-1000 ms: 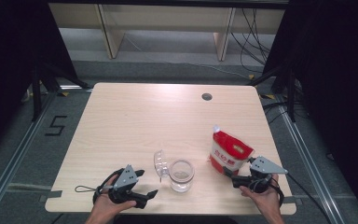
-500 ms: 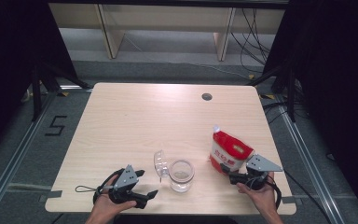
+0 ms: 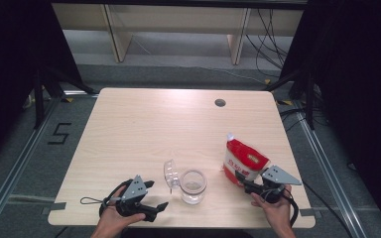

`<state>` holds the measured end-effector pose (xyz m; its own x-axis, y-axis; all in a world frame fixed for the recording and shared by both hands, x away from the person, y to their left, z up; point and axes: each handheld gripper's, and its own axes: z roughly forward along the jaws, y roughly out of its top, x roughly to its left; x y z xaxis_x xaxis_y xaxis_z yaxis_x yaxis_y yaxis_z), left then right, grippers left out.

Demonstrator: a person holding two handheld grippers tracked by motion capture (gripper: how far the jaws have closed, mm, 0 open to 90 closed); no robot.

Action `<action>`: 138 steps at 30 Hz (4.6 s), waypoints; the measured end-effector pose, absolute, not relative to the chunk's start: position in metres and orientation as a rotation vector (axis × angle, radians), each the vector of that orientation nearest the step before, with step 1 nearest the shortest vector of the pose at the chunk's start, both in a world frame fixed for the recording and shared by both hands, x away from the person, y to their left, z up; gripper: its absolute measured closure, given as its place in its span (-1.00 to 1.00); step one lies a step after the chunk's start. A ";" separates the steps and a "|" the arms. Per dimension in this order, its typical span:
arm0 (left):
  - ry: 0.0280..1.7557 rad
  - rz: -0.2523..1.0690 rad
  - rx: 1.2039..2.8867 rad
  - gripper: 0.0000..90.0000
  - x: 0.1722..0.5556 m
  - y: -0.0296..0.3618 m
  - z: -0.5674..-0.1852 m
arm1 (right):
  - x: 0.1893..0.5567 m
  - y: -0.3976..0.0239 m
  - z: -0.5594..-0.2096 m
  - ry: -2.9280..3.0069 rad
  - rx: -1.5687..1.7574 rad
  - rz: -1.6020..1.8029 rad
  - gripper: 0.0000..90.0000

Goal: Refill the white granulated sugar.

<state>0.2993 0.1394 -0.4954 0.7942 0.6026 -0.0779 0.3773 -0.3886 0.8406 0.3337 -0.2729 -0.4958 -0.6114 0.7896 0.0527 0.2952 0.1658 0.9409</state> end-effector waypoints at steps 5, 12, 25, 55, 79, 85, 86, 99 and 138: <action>0.729 0.297 2.023 -0.65 0.299 0.139 -0.496 | 0.330 -0.268 -0.496 1.940 1.052 1.415 0.00; 0.731 0.298 2.025 -0.65 0.299 0.139 -0.496 | 0.329 -0.263 -0.498 1.883 1.055 1.383 0.00; 0.727 0.282 2.031 -0.65 0.299 0.139 -0.496 | 0.335 -0.267 -0.503 1.911 1.004 1.444 -0.12; 0.715 0.284 2.024 -0.65 0.298 0.138 -0.496 | 0.350 -0.269 -0.509 1.917 0.915 1.533 -0.06; 0.715 0.288 2.032 -0.65 0.299 0.139 -0.495 | 0.352 -0.269 -0.509 1.925 0.946 1.566 0.04; 0.711 0.297 2.051 -0.65 0.299 0.139 -0.495 | 0.350 -0.270 -0.509 1.917 0.965 1.571 0.05; 0.722 0.295 2.042 -0.65 0.298 0.138 -0.496 | 0.350 -0.270 -0.509 1.913 0.971 1.578 0.05; 0.720 0.302 2.044 -0.65 0.298 0.138 -0.496 | 0.350 -0.273 -0.508 1.954 0.932 1.554 0.06; 0.712 0.286 2.040 -0.63 0.298 0.138 -0.495 | 0.351 -0.271 -0.507 1.926 0.859 1.560 0.09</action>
